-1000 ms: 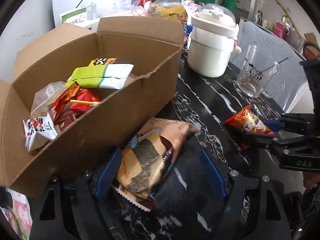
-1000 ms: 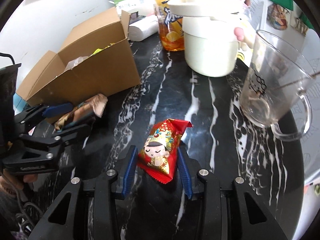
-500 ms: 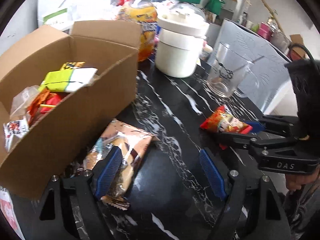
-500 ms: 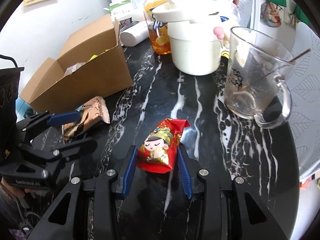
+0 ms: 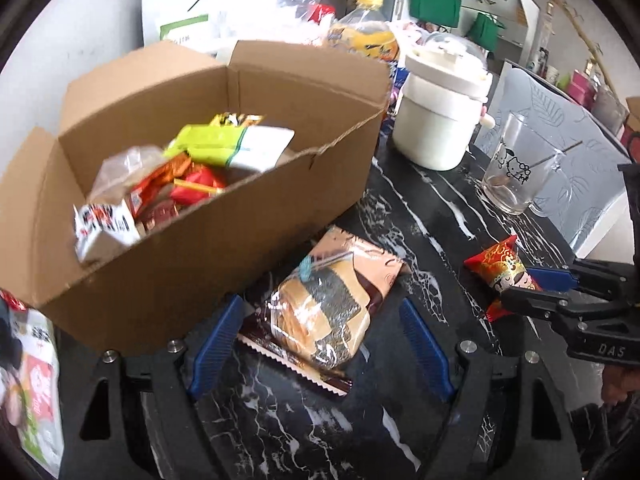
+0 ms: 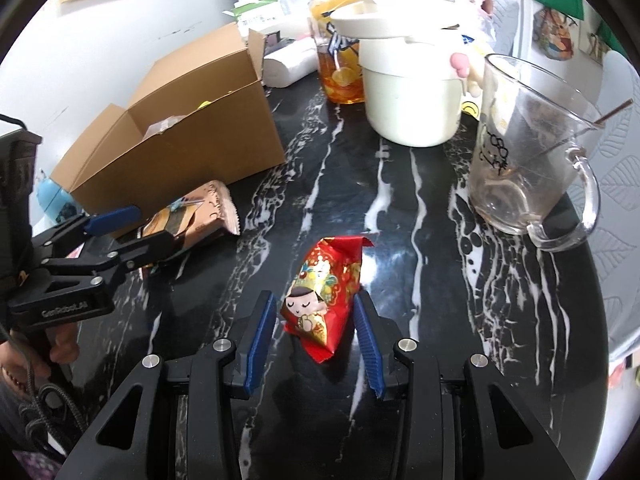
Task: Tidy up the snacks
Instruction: 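Grasp the seaweed cracker pack with the left tool while the right tool grasps the red candy bag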
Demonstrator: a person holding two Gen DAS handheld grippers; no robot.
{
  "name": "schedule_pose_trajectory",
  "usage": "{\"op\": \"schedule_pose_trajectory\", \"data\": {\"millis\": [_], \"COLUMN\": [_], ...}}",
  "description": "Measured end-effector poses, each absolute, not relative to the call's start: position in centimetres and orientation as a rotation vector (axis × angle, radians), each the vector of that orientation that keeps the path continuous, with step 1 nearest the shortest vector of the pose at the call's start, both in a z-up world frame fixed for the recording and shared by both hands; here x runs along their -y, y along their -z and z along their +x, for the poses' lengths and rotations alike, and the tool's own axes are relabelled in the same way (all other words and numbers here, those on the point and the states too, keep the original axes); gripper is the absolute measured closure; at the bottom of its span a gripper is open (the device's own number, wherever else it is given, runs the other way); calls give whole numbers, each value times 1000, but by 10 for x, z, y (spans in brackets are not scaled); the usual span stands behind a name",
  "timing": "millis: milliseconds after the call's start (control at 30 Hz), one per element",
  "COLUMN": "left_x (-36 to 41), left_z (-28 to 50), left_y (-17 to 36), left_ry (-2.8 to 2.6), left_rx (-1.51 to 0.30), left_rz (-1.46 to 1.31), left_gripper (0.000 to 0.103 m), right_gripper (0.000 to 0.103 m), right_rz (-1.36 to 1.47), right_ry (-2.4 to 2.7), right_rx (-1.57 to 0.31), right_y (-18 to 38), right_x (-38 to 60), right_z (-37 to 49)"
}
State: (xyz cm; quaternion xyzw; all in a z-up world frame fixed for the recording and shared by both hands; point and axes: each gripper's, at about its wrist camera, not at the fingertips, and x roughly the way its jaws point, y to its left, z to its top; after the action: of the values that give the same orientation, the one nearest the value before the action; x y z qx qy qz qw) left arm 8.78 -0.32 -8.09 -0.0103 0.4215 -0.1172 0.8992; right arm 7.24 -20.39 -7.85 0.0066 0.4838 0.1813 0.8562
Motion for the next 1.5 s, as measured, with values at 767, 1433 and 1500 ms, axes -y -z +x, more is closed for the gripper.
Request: {"op": "schedule_pose_trajectory", "data": {"millis": [767,1433,1500], "left_x": [17,26,25], "left_z": [104,45,37], "left_y": [101,93,93], "left_ry": [317,335,337], "left_rx": [-933,-936,-947], "left_rz": [-12,28,19], "left_gripper": [23,50,50], "right_gripper": [63,73,73], "right_rz": [21,36,32], "right_ry": [-381,-386,-389], "right_rx": [-1058,-1054,-1054], "right_y": [93,90,89], "right_x": [201,207,205], "right_z": [81,42,34]}}
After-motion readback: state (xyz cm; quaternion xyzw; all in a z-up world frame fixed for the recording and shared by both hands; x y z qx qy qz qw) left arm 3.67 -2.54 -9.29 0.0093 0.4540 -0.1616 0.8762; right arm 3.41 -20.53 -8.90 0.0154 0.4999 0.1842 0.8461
